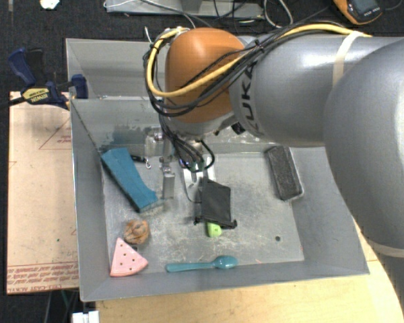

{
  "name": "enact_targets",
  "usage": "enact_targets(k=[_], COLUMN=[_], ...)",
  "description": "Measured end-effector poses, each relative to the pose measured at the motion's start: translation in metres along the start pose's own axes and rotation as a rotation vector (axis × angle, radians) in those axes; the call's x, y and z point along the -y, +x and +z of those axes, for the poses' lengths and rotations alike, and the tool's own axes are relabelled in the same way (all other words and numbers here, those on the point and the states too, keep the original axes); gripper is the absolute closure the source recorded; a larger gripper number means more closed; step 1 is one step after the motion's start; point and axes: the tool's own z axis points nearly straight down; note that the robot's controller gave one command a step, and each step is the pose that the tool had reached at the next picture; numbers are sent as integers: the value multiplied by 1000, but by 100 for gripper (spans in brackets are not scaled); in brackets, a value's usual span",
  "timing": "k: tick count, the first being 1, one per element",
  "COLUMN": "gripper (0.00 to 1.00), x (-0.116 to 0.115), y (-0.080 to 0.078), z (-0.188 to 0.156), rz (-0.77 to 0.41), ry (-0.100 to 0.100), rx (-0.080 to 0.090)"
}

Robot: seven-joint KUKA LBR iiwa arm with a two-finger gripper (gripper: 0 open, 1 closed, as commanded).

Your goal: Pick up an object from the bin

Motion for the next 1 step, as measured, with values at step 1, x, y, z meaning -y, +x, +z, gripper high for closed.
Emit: enact_targets(k=[1], gripper=[0], x=[20], y=[11], z=[67], rz=[4], ry=[-5], rx=[7])
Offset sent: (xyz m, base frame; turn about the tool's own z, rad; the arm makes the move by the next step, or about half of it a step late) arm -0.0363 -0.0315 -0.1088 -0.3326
